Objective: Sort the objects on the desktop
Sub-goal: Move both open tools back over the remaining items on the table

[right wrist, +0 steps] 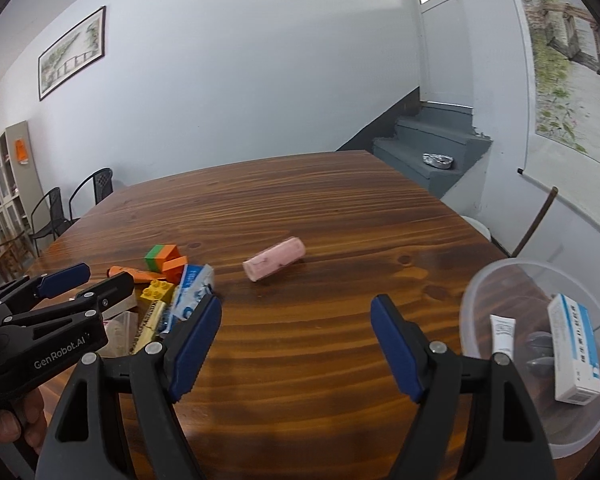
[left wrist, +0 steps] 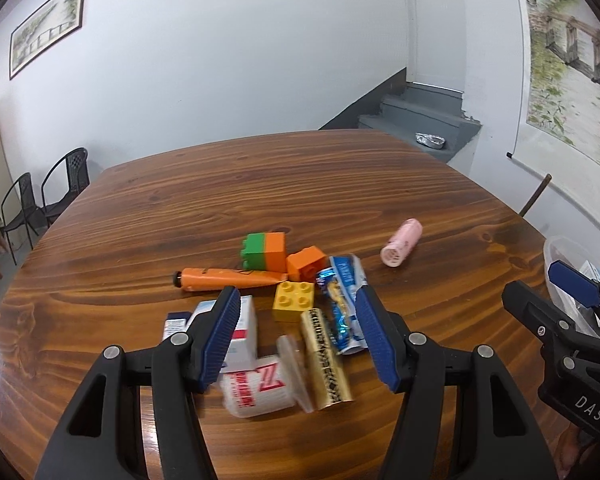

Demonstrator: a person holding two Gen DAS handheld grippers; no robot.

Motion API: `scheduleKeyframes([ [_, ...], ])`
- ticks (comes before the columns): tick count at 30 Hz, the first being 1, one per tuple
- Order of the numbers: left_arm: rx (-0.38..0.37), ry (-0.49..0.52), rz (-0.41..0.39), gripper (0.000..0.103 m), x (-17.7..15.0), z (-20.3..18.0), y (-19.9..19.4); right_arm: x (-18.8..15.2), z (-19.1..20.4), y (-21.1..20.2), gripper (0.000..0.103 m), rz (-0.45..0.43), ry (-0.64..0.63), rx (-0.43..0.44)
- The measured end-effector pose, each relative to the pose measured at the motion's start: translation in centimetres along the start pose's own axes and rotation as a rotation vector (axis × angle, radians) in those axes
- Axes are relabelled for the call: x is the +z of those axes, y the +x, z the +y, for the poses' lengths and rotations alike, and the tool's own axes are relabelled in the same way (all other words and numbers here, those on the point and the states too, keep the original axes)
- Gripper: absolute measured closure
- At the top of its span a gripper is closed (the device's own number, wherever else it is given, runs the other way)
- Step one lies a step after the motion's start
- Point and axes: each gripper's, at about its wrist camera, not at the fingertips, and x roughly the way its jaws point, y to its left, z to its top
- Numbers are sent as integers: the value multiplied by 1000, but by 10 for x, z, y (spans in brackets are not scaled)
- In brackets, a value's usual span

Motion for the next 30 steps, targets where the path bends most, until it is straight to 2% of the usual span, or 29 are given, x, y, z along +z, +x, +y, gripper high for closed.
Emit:
scheduleKeyframes([
  [17, 52, -82, 45, 39, -9, 56, 16, 5, 60, 39, 22, 72, -85, 99],
  [30, 102, -150, 70, 39, -12, 94, 25, 10, 71, 64, 22, 141, -100, 140],
])
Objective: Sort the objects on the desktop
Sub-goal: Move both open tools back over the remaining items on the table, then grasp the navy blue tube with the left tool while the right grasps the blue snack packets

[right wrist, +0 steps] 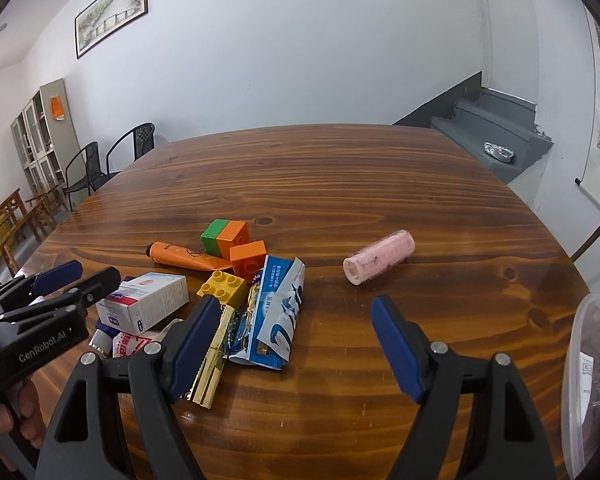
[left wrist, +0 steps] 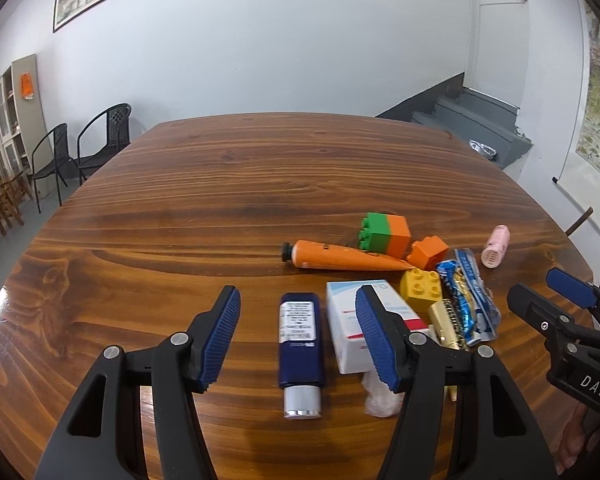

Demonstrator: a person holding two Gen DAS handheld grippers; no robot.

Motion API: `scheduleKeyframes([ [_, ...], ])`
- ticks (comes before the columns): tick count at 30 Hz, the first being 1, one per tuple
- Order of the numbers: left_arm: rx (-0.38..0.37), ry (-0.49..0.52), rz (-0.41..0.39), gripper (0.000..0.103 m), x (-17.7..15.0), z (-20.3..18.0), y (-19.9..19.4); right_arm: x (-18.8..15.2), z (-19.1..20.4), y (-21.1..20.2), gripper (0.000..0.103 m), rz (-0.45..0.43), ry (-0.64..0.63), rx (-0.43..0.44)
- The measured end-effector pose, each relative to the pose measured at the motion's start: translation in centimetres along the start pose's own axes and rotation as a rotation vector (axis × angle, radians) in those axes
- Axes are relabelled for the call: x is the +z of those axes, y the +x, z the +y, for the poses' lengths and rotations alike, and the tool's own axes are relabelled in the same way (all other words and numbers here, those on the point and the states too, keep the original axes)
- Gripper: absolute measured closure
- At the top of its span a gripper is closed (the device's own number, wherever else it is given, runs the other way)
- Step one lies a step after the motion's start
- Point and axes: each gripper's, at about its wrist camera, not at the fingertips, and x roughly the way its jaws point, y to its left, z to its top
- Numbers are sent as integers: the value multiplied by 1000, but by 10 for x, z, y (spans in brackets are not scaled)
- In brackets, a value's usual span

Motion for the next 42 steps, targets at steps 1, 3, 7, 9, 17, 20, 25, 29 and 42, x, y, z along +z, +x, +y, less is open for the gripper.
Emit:
scheduleKeyframes([
  [1, 4, -5, 3, 39, 0, 3, 1, 0, 0, 1, 22, 5, 0, 3],
  [3, 5, -19, 10, 39, 1, 9, 4, 0, 2, 5, 22, 17, -7, 3],
  [7, 6, -51, 21, 39, 1, 21, 6, 3, 9, 16, 22, 39, -42, -1],
  [9, 10, -59, 19, 39, 1, 25, 6, 6, 9, 25, 22, 54, -53, 0],
  [17, -15, -75, 44, 39, 0, 33, 10, 10, 6, 54, 22, 118, -30, 2],
  [20, -16, -65, 53, 39, -2, 32, 11, 11, 7, 57, 22, 124, -36, 2],
  [25, -4, -44, 76, 39, -7, 30, 15, 13, 13, 64, 22, 148, -59, 21],
  [29, -13, -26, 93, 39, -8, 27, 18, 13, 10, 65, 22, 152, -59, 24],
  [42, -41, 3, 145, 39, -15, 18, 28, 10, 6, 70, 22, 188, -38, 40],
])
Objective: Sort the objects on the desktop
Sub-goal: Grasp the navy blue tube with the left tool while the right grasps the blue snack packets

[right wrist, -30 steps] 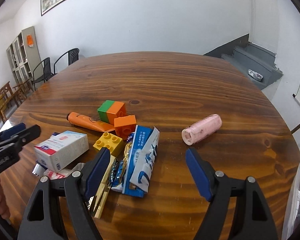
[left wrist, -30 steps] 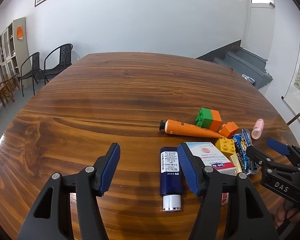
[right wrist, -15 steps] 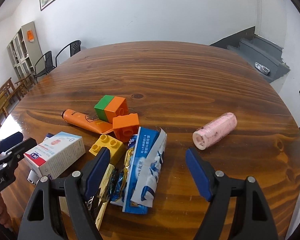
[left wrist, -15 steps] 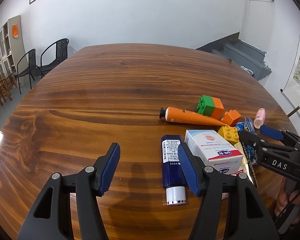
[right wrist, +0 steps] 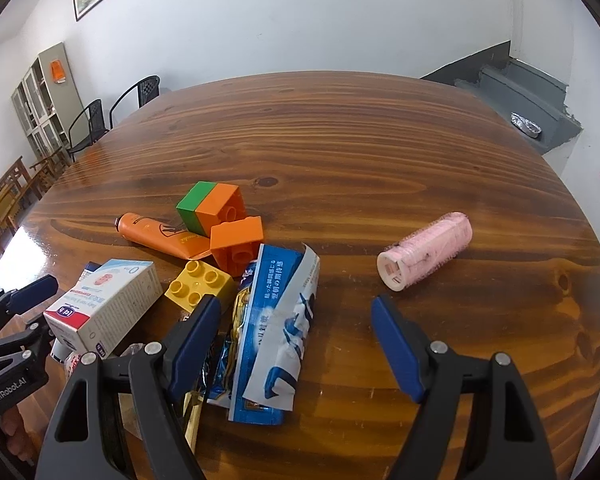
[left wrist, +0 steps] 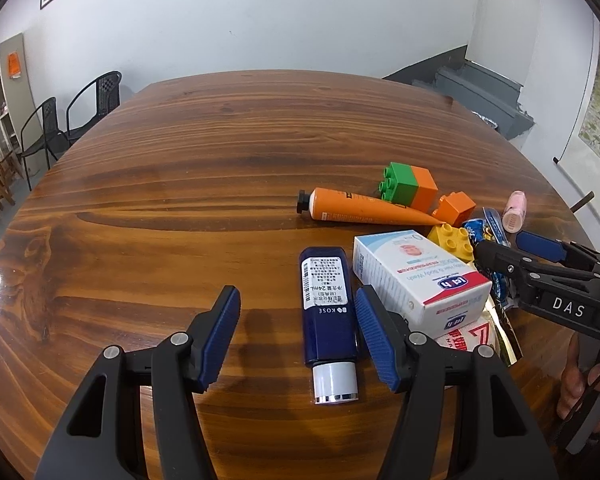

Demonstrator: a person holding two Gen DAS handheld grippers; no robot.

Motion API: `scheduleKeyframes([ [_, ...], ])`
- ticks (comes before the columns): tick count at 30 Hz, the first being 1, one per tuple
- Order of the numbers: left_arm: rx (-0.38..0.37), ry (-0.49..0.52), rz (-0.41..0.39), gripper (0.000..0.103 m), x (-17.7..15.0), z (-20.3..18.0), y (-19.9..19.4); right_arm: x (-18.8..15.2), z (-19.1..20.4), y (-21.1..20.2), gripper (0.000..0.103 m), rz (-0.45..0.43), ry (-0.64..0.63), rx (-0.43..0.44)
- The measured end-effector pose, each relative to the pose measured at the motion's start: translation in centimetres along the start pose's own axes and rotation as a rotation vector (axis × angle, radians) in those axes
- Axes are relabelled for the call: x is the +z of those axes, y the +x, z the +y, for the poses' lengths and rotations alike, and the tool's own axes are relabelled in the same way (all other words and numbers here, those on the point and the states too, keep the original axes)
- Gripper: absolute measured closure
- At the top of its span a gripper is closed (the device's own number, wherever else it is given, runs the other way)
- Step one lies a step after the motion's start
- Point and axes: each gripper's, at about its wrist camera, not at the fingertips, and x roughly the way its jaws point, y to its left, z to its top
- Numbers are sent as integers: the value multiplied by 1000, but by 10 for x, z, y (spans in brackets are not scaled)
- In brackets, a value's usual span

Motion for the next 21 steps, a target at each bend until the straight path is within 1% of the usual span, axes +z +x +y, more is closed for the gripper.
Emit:
scheduleKeyframes([
  [8, -19, -16, 18, 39, 0, 2, 4, -2, -7, 3, 22, 25, 11, 17],
  [9, -21, -16, 24, 39, 1, 2, 5, -1, -8, 3, 23, 28, 13, 20],
  [11, -33, -22, 42, 40, 1, 3, 9, -2, -10, 4, 28, 34, 13, 30],
  [12, -45, -26, 49, 43, 1, 4, 10, -1, -10, 5, 28, 39, 11, 37],
  [13, -49, -27, 46, 46, 1, 5, 10, -1, -9, 4, 31, 37, 6, 38],
  [15, -72, -22, 44, 58, 1, 4, 9, -1, -7, 4, 33, 39, -6, 41],
  [16, -86, -19, 44, 62, 1, 2, 9, -1, -6, 4, 35, 40, -13, 42],
  [17, -97, -13, 45, 70, 0, 1, 9, -2, -5, 4, 39, 40, -20, 43],
  [18, -98, -6, 45, 71, 0, 0, 8, -1, -4, 4, 41, 41, -24, 43],
  [20, -100, -6, 40, 71, -1, 0, 7, -1, -1, 3, 55, 40, -35, 41],
  [21, -99, -13, 28, 71, -1, 2, 5, -1, -1, 2, 56, 39, -38, 38],
])
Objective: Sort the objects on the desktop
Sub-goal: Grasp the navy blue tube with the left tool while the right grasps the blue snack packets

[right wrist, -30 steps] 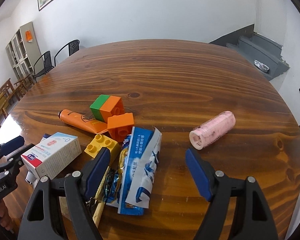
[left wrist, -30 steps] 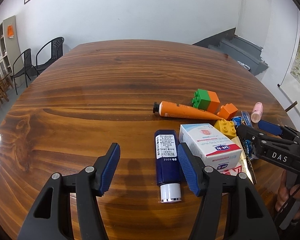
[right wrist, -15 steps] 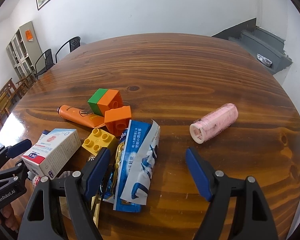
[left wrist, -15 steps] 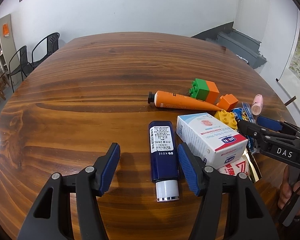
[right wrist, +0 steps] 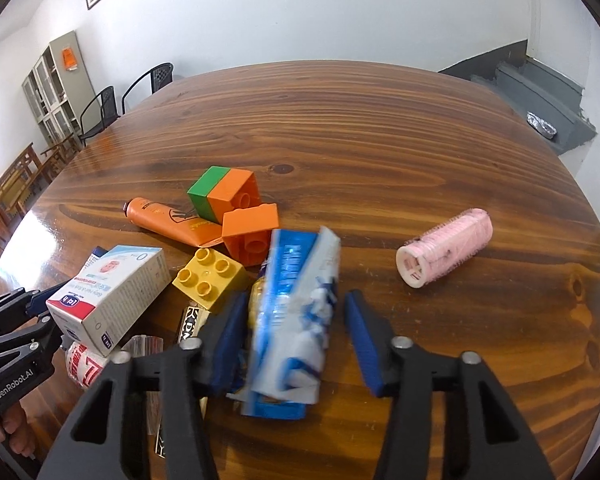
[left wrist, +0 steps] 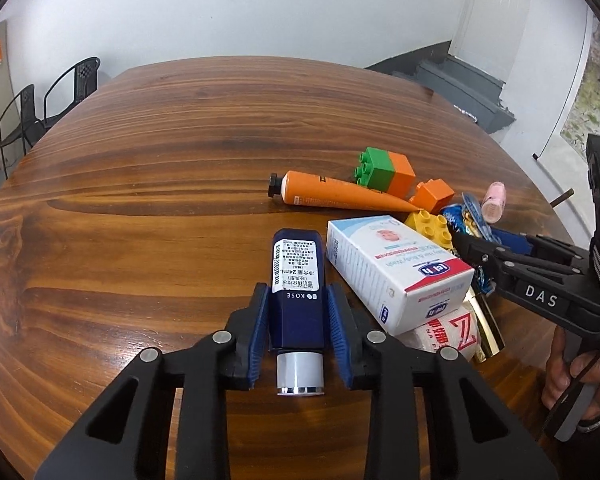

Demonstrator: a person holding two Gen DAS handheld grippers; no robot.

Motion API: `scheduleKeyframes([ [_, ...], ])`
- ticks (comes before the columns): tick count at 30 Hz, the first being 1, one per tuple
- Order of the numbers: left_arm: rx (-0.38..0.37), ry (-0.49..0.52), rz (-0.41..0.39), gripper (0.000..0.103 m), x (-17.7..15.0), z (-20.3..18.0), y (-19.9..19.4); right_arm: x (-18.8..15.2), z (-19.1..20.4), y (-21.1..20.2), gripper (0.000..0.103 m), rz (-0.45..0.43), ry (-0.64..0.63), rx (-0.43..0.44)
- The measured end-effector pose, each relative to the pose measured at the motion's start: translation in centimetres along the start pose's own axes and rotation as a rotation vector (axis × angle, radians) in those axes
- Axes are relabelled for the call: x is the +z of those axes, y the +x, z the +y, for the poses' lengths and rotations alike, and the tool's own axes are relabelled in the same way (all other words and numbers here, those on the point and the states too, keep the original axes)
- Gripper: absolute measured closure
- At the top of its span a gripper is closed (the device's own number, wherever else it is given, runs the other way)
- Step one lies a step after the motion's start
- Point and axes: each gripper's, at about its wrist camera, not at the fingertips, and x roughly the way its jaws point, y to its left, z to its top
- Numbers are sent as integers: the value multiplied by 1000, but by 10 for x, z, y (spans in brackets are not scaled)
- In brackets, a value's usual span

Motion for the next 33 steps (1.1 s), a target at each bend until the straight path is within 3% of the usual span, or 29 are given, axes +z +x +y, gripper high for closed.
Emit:
scheduleKeyframes([
  [6, 25, -3, -105, 71, 3, 0, -21, -2, -2, -6, 58, -23, 21, 0],
  [12, 0, -30, -155, 71, 7, 5, -32, -5, -6, -23, 58, -86, 47, -20],
  [20, -15, 12, -227, 71, 7, -13, -48, -9, -15, -51, 58, -176, 107, -31],
  [33, -61, 54, -260, 71, 8, -36, -52, -24, -20, -73, 58, -242, 183, -36],
])
